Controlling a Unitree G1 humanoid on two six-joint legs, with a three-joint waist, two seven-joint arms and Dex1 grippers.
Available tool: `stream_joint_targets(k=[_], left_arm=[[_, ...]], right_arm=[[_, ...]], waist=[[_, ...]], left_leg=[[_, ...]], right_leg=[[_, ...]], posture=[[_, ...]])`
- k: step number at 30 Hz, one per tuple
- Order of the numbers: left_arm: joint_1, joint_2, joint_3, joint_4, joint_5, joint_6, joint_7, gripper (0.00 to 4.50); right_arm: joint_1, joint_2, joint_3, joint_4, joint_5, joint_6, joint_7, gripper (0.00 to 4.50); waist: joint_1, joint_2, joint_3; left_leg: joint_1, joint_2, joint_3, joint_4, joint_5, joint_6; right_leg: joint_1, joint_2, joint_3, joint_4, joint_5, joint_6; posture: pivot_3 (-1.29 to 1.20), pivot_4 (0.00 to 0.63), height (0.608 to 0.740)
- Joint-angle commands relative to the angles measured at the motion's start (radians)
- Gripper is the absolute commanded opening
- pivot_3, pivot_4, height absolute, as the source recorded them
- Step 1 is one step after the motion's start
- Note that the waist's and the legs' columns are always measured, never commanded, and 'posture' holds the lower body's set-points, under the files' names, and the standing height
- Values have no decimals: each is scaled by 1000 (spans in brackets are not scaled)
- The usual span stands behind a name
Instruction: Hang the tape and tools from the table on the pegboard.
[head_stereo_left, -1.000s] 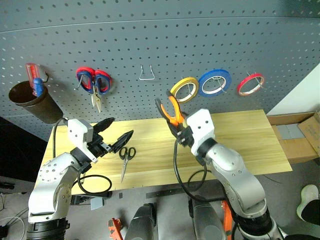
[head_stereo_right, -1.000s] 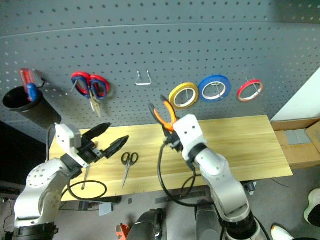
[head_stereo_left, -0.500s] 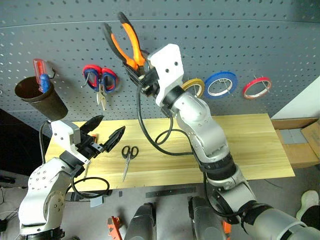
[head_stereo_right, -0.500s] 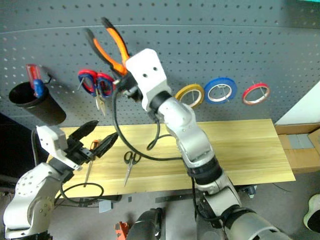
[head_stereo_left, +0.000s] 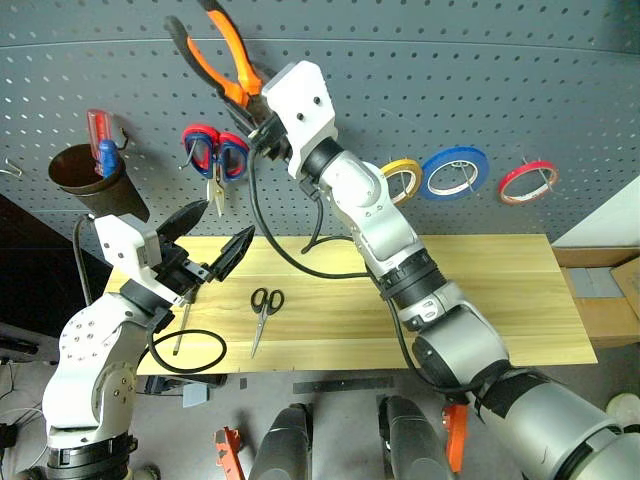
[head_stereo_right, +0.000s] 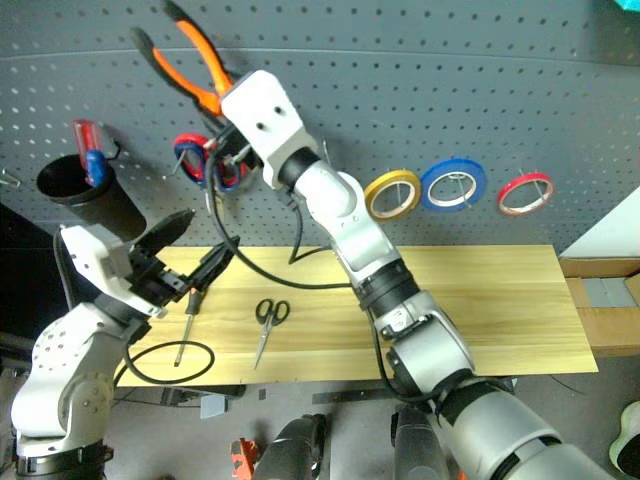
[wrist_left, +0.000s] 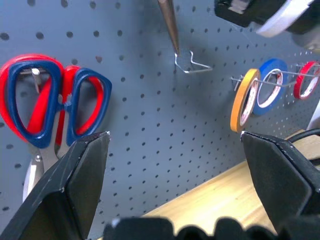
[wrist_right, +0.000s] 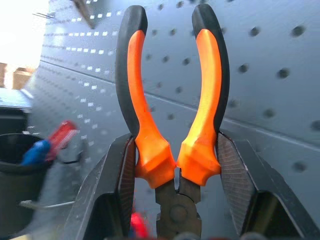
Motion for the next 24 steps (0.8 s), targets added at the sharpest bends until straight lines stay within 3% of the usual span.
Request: stream_joint_targets(k=[1,9,24], left_arm=[[-21,1,-4,-9,-9,-16,-2,4500],[-41,1,-16,10,-5,-20,-8,4500],[-58,1,-23,32,-1,-23,-16,4500]], right_arm=[[-51,-20,-36,55,-20,-112,-28,1877],[-30,-76,-36,162,-68,-225,-52,1877],[77,-85,-47,201,-82,-236,-89,1877]], waist=[[0,0,0],[-3,0,0],[-2,0,0]], left_leg=[[0,0,0,0,0,0],[0,0,1,0,0,-1],[-1,0,1,0,1,-1]], right_leg=[[0,0,0,0,0,0],[-1,0,1,1,0,0],[-2,0,1,1,0,0]], posture=[[130,198,740],[125,198,740],[114,200,740]])
